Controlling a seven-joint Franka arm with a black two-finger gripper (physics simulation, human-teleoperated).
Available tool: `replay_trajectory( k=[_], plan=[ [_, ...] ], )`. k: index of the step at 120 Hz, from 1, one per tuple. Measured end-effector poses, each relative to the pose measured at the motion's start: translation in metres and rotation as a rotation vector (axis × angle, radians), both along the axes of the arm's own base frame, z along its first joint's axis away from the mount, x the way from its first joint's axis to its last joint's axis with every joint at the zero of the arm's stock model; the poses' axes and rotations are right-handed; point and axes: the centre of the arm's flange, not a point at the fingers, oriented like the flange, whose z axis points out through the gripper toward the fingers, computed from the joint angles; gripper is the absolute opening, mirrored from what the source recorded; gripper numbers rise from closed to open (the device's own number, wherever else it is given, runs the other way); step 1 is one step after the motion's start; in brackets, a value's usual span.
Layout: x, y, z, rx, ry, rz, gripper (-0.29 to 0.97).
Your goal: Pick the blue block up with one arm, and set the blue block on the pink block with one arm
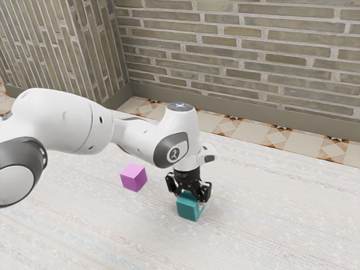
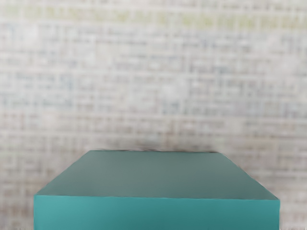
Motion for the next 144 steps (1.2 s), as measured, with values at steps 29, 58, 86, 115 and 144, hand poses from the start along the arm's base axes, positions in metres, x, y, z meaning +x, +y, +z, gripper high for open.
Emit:
replay_trajectory(
  k=[29, 58, 86, 115, 144],
  plan=[
    [0.008, 0.024, 0.024, 0.004, -0.004, 0.045, 0.39],
    [0.026, 0.163, 0.103, 0.034, -0.099, 0.177, 0.39],
    [-0.018, 0.209, 0.099, 0.048, -0.097, 0.15, 0.39],
    [-0.018, 0.222, 0.096, 0.054, -0.119, 0.074, 0.39],
    [-0.006, 0.231, 0.081, 0.066, -0.124, 0.018, 0.39]
  ],
)
